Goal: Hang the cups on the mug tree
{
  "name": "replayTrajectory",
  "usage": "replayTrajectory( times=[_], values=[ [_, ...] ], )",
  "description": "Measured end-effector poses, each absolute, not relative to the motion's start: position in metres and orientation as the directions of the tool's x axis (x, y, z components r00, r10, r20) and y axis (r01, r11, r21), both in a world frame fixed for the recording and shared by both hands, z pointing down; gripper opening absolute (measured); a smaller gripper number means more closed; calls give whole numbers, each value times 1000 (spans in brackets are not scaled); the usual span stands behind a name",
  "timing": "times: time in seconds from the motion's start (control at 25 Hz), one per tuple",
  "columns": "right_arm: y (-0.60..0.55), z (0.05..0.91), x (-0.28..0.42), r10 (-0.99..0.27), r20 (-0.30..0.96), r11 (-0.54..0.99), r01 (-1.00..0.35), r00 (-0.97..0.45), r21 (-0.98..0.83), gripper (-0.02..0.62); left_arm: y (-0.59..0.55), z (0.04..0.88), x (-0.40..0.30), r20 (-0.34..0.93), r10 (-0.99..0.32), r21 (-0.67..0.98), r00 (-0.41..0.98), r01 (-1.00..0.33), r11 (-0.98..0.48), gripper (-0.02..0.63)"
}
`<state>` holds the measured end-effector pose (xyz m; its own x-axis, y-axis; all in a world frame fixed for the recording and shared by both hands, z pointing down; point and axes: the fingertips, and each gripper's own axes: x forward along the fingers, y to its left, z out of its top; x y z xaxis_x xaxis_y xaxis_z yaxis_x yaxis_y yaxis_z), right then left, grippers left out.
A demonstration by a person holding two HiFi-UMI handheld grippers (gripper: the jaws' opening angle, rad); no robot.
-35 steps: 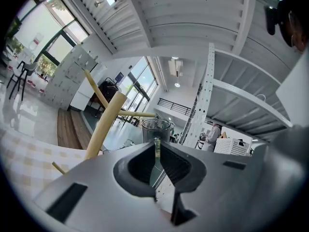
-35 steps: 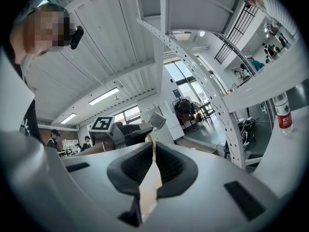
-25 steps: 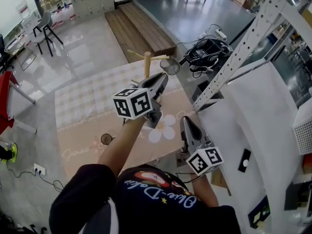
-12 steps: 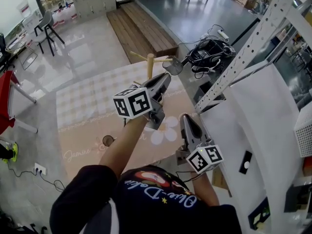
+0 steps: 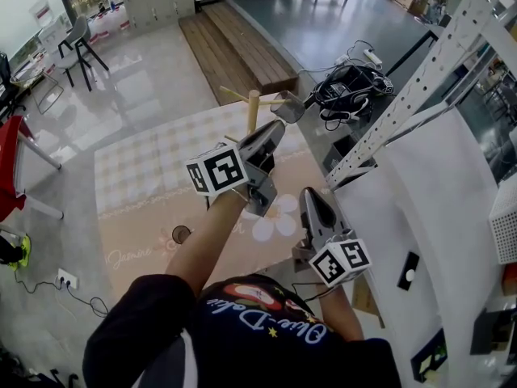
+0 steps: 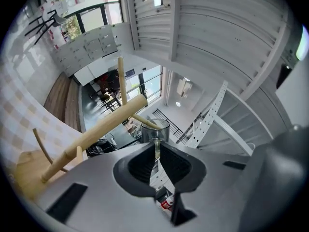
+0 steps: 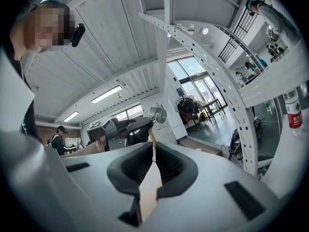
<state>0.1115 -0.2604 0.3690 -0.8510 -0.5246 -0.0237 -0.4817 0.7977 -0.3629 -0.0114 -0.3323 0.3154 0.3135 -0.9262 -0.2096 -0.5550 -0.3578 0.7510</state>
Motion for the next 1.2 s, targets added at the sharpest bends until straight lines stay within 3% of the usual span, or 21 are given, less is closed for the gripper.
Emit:
replayTrajectory(
  times=[1.2],
  values=[
    [-257, 371, 109, -510, -20, 806, -470, -860, -359, 26, -329, 317, -29, -347, -908, 879, 236, -255, -402, 38]
  ],
)
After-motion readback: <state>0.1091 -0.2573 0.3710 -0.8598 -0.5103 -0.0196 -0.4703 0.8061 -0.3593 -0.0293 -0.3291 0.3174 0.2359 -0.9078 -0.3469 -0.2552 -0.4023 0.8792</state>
